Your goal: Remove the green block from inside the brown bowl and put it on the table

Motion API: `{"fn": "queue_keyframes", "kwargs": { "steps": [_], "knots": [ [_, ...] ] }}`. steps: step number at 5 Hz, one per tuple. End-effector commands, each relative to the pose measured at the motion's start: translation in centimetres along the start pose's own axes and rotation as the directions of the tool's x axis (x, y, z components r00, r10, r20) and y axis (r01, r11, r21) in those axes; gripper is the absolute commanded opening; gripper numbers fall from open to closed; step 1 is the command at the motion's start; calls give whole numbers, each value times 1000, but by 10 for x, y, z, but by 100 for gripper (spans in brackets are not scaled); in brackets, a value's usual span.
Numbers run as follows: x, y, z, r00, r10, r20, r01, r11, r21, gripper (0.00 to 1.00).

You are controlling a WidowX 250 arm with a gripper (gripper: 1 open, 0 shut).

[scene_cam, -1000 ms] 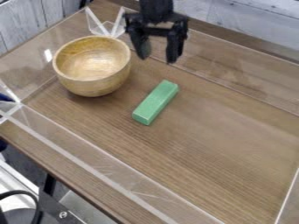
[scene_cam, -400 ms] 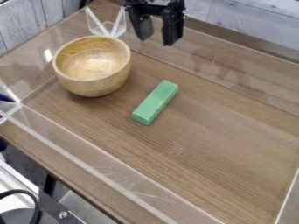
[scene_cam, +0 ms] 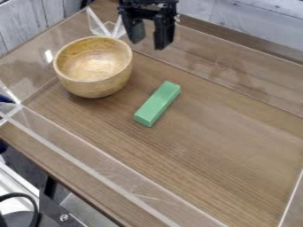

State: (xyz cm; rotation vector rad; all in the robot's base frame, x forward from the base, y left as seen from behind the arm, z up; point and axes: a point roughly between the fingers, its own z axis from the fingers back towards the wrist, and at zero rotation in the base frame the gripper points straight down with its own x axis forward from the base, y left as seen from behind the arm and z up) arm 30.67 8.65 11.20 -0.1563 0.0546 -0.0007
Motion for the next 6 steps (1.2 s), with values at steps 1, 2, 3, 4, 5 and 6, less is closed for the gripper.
{"fn": "queue_keyframes", "kwargs": {
  "steps": [1, 2, 3, 4, 5, 6],
  "knots": [
    [-7, -6, 40, 992, -119, 53, 120, 993, -23, 100],
    [-12, -10, 56, 981, -187, 52, 189, 981, -48, 100],
    [-15, 3, 52, 987, -106, 119, 116, 990, -80, 100],
    [-16, 15, 48, 986, -64, 156, 81, 991, -107, 100],
    [-15, 10, 40, 990, -70, 123, 84, 991, -105, 0],
    [-6, 5, 29, 992, -92, 88, 100, 990, -95, 0]
  ]
}}
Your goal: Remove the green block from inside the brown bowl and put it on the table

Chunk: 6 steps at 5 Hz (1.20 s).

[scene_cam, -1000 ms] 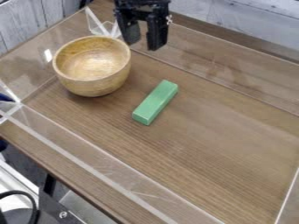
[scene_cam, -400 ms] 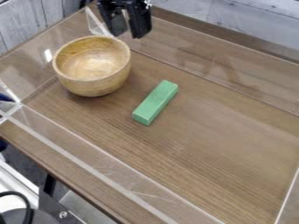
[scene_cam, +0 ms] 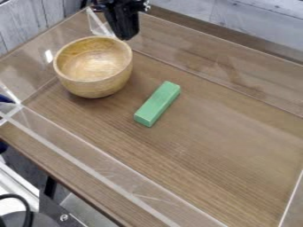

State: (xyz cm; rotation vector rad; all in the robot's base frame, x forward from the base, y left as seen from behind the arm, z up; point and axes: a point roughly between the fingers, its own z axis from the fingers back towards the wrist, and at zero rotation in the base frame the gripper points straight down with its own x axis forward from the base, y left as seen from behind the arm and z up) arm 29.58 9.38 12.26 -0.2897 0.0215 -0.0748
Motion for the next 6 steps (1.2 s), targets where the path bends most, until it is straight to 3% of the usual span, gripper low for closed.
{"fn": "queue_keyframes", "kwargs": {
  "steps": [1, 3, 4, 5, 6],
  "knots": [
    [21, -6, 1, 998, -58, 13, 57, 997, 53, 0],
    [42, -50, -44, 979, -188, -78, 195, 977, 85, 0],
    [42, -46, -49, 980, -174, -94, 180, 982, 64, 0],
    [42, -33, -43, 987, -135, -86, 139, 989, 48, 0],
    [51, -9, -46, 986, -142, -82, 146, 988, 46, 0]
  ]
}}
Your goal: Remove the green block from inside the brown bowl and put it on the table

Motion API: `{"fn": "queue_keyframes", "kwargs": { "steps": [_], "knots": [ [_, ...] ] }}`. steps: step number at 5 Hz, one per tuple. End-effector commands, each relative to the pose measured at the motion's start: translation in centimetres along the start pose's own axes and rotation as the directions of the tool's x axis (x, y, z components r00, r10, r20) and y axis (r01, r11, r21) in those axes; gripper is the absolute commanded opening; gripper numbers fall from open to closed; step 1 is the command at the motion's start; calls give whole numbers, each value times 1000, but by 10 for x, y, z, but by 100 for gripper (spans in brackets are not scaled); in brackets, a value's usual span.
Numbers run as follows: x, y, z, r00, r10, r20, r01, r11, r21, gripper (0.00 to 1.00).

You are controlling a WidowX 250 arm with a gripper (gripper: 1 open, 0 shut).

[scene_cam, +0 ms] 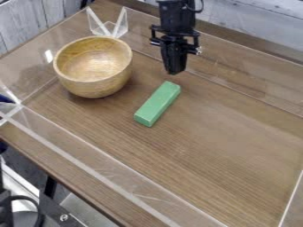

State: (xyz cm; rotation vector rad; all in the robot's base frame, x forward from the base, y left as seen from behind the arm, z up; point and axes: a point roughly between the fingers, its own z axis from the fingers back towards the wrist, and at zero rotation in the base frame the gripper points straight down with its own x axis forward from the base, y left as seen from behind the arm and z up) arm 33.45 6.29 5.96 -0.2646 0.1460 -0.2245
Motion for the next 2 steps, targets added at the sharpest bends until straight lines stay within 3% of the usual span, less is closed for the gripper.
{"fn": "queue_keyframes", "kwargs": {
  "steps": [1, 2],
  "knots": [
    [9, 12, 15, 998, -31, 58, 29, 999, 29, 0],
    [7, 13, 11, 998, -3, 65, 1, 999, 35, 0]
  ]
}}
